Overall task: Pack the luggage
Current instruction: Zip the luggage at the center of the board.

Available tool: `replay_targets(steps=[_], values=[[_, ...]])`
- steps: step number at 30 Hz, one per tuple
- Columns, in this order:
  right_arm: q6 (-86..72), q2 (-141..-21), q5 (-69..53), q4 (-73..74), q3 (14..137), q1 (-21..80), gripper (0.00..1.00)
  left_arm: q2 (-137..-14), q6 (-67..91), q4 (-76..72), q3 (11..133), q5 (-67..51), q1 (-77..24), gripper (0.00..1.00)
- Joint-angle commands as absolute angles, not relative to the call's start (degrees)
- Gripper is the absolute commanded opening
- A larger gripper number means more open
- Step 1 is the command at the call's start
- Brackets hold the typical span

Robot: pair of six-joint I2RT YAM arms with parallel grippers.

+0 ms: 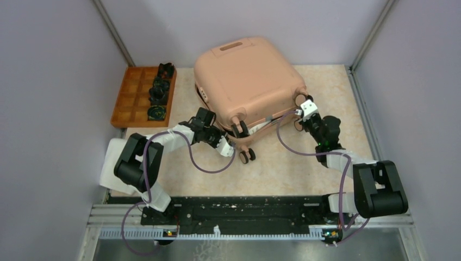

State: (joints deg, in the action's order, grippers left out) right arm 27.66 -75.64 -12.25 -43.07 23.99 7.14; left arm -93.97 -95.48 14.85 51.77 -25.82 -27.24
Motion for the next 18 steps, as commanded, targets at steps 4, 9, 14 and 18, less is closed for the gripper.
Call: replay_targets(steps=[4, 9, 14, 18], values=[[25.42, -73.55, -15.80, -48.36, 24.76, 9.20, 0.00, -93.87, -96.03, 4.38, 56.54, -29.85, -27.95, 0.00], [30.05, -76.71, -9.03, -53.69, 24.20, 7.65, 0.66, -93.49, -97.10, 5.22, 55.72, -29.11, -27.94, 0.00], [30.75, -81.40, -14.09, -53.77, 25.17, 4.40, 0.78, -93.36, -96.18, 5.67, 56.33, -28.85, -27.83, 0.00], [24.48, -83.46, -22.89, -58.89, 25.69, 0.20, 0.64, -93.61, -95.23, 6.86, 57.47, -28.04, -27.32, 0.00]])
